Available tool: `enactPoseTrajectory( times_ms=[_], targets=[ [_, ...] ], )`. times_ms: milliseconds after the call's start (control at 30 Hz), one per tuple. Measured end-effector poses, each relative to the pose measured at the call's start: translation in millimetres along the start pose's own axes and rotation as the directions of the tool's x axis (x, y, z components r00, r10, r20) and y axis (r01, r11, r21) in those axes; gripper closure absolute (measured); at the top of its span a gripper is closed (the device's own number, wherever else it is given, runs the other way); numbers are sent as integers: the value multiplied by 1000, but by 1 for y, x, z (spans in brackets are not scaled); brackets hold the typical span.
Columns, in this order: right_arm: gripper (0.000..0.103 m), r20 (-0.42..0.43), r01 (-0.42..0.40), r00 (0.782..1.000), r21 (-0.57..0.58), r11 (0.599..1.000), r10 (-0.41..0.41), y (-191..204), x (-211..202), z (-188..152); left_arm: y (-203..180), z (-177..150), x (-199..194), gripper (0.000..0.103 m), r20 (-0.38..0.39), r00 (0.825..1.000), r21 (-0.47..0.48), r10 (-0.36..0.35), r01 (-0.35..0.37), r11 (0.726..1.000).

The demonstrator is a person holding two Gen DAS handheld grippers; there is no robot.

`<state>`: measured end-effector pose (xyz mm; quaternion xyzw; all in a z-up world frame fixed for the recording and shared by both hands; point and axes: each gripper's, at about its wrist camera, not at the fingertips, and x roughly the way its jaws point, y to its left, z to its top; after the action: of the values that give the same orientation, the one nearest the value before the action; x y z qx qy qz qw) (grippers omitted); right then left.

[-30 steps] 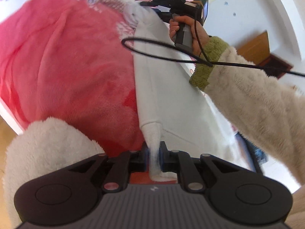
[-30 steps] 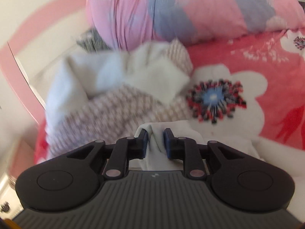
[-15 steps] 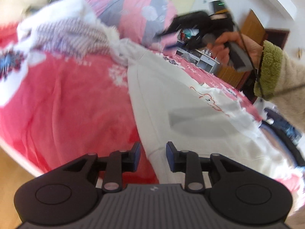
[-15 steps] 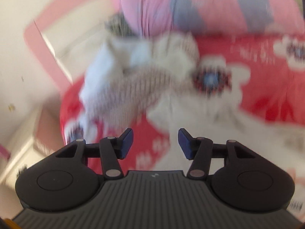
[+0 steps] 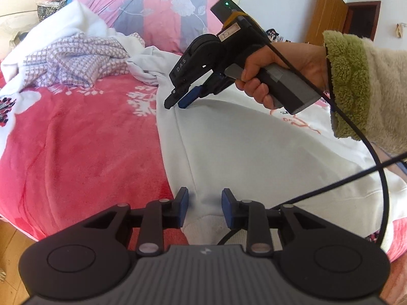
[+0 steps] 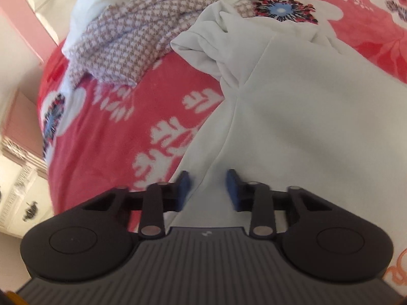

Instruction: Fold clothes

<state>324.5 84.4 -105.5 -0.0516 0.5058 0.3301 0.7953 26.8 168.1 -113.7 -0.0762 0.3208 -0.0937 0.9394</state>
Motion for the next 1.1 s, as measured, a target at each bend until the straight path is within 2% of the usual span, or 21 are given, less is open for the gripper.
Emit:
enactPoseTrajectory(
  times_ms=[67,100,133,200,333,400,500,600,700,767,867,933,1000,1067,1100],
  targets=[
    [92,1,0,1000,-25,1000,0,2,-1,-1,0,0,3,74,-3,1000,-9,7,-7,1000],
    [96,3,-3,1000,-23,1000,3,2,-2,-2,2,1,4,81,1,1000,-24,10,-10,1000],
    [98,7,-6,1000,-22,1000,6,2,-3,-3,3,1,4,93,6,1000,-39,10,-10,999],
    [100,19,-22,1000,-13,1000,22,1,-7,-4,9,3,2,99,23,1000,-74,-9,10,997],
    [101,82,-116,990,70,991,111,-9,-24,-1,25,5,-22,99,127,985,-172,-113,134,976],
    [101,117,-173,980,119,978,160,-15,-30,0,35,4,-30,99,174,969,-239,-174,213,947],
    [101,170,-267,957,194,944,235,-26,-38,0,52,4,-33,100,233,941,-353,-244,315,881],
    [101,221,-315,938,225,922,266,-30,-39,0,72,2,-33,100,280,927,-446,-250,356,821],
    [101,258,-338,926,230,913,277,-28,-37,5,87,-2,-35,100,289,934,-495,-211,335,802],
    [101,257,-339,925,218,915,281,-23,-30,9,96,-8,-32,100,258,948,-525,-187,300,796],
    [101,225,-309,937,170,936,269,-7,-8,12,110,-21,-23,100,176,973,-584,-149,225,780],
    [101,186,-242,958,128,962,217,6,14,11,119,-29,-15,103,102,987,-617,-128,164,769],
    [97,146,-193,973,93,977,178,15,32,9,124,-35,-15,102,82,988,-630,-129,151,762],
    [95,171,-230,962,91,969,212,12,22,13,126,-38,-22,97,104,986,-620,-132,169,766],
    [95,184,-259,953,92,961,239,9,14,16,125,-39,-27,90,118,985,-607,-129,174,776]
  ],
)
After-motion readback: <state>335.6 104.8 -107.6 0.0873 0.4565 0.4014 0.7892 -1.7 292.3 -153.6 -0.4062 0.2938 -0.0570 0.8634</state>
